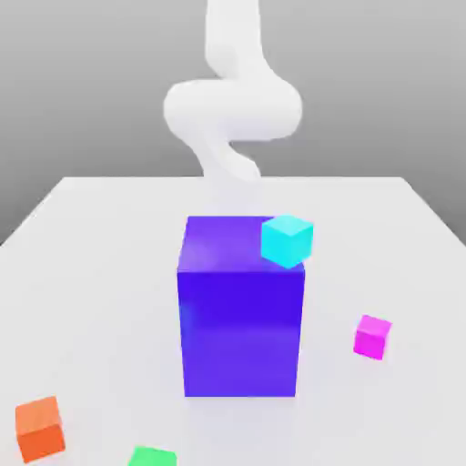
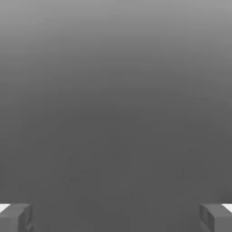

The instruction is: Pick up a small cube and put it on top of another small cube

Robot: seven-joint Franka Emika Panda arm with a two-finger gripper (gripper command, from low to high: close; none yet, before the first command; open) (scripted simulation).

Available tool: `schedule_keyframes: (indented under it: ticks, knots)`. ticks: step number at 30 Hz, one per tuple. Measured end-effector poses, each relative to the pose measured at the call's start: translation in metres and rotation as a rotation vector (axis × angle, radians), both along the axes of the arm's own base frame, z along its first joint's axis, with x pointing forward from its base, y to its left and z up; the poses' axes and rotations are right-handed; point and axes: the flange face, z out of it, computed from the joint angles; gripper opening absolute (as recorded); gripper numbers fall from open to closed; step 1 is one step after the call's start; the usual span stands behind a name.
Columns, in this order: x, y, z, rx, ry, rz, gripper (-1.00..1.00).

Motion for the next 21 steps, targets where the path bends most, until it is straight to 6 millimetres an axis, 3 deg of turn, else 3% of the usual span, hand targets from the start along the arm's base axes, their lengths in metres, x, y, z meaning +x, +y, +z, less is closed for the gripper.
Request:
schedule_keyframes:
  ticks: [4, 9, 12, 15, 19, 21]
  knots:
    - [0.035, 0.057, -0.099, -0.056, 0.139, 0.187, 0.0]
    - [0.034, 0.127, -0.224, -0.141, 0.301, 0.418, 0.0]
    - [0.011, 0.164, -0.299, -0.204, 0.398, 0.563, 0.0]
    - [-0.027, 0.192, -0.373, -0.278, 0.494, 0.712, 0.0]
    - [-0.09, 0.208, -0.453, -0.381, 0.608, 0.899, 0.0]
    - [-0.101, 0.209, -0.477, -0.4, 0.627, 0.93, 0.0]
